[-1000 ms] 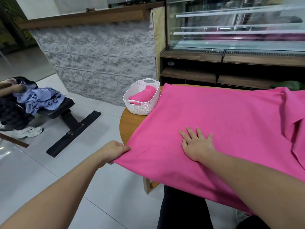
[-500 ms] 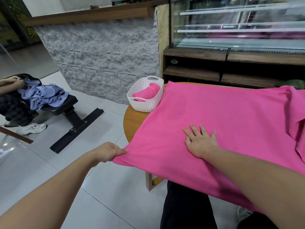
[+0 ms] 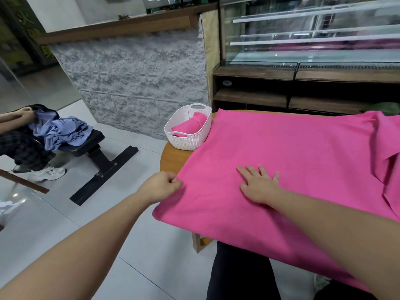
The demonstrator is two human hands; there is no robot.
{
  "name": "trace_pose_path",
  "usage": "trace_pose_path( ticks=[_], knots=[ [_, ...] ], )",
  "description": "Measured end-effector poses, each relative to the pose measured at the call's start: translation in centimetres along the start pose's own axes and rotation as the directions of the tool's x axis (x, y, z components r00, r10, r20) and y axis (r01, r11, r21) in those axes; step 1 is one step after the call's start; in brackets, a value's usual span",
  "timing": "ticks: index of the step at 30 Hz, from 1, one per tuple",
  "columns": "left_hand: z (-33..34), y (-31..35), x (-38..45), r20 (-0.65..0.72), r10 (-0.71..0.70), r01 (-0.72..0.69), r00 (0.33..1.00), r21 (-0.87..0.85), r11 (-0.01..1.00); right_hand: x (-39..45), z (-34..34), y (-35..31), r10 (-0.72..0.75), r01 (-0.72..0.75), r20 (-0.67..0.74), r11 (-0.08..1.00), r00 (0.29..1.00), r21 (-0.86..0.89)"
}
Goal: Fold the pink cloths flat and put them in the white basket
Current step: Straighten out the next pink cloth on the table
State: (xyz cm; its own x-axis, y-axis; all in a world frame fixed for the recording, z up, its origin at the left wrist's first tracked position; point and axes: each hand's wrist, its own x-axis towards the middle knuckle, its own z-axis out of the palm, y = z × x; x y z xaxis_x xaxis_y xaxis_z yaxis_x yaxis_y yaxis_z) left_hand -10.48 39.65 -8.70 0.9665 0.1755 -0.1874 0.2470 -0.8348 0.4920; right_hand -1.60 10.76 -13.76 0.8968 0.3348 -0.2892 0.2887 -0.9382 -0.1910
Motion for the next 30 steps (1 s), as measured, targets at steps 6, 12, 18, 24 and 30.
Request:
trace_pose_path(
  ticks=[6, 12, 18, 24, 30],
  knots=[
    [3.1, 9.0, 2.4, 0.065, 0.157, -0.161, 0.986, 0.078, 0.984, -0.7, -2.7, 4.2, -0.059, 0.098, -0.181, 0.973, 0.982, 0.211],
    [7.5, 18.6, 5.2, 0.16, 0.289, -0.304, 0.944, 0.08, 0.949, -3.3, -5.4, 12.0, -0.007, 0.073, -0.284, 0.972, 0.959, 0.222],
    [12.3, 27.5, 7.6, 0.228, 0.414, -0.42, 0.881, -0.022, 0.907, -6.7, -8.4, 20.8, 0.134, -0.033, -0.402, 0.968, 0.906, 0.248],
    [16.7, 35.6, 8.3, 0.282, 0.496, -0.492, 0.821, -0.092, 0.866, -9.4, -10.6, 28.7, 0.458, -0.27, -0.47, 0.869, 0.754, 0.414],
    [20.4, 42.9, 8.7, 0.214, 0.559, -0.537, 0.801, -0.158, 0.829, -8.8, -10.9, 35.5, 0.672, -0.275, -0.258, 0.579, 0.694, 0.767]
  ],
)
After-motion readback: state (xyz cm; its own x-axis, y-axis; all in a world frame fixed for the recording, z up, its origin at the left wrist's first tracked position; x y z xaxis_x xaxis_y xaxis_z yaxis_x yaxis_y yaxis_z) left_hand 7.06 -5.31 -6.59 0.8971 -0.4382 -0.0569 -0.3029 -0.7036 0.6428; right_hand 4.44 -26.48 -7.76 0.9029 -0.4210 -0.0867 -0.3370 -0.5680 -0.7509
